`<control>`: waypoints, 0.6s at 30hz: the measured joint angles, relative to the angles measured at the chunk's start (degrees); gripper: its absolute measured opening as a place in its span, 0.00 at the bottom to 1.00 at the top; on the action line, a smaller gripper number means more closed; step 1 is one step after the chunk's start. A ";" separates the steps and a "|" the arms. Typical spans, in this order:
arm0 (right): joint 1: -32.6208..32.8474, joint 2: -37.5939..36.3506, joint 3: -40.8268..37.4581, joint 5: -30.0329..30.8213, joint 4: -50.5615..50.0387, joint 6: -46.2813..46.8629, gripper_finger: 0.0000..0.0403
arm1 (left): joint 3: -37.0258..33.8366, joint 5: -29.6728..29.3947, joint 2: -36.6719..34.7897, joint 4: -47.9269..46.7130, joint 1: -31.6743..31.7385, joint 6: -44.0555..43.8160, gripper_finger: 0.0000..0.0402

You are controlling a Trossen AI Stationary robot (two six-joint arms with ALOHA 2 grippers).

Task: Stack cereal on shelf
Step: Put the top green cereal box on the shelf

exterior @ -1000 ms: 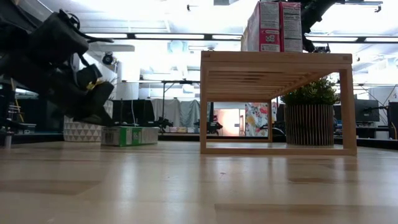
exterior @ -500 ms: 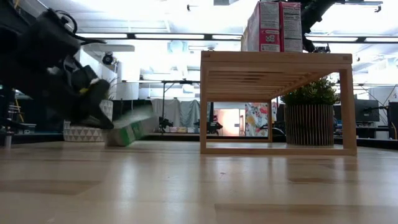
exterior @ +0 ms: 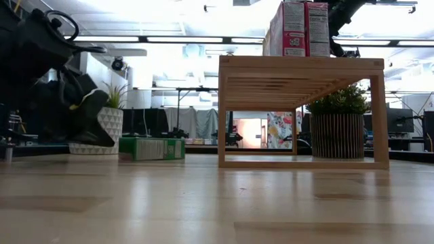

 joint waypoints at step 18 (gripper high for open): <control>0.01 0.00 0.00 -0.11 -0.01 -2.18 0.00 | 0.04 3.39 -3.23 0.07 0.25 3.63 0.00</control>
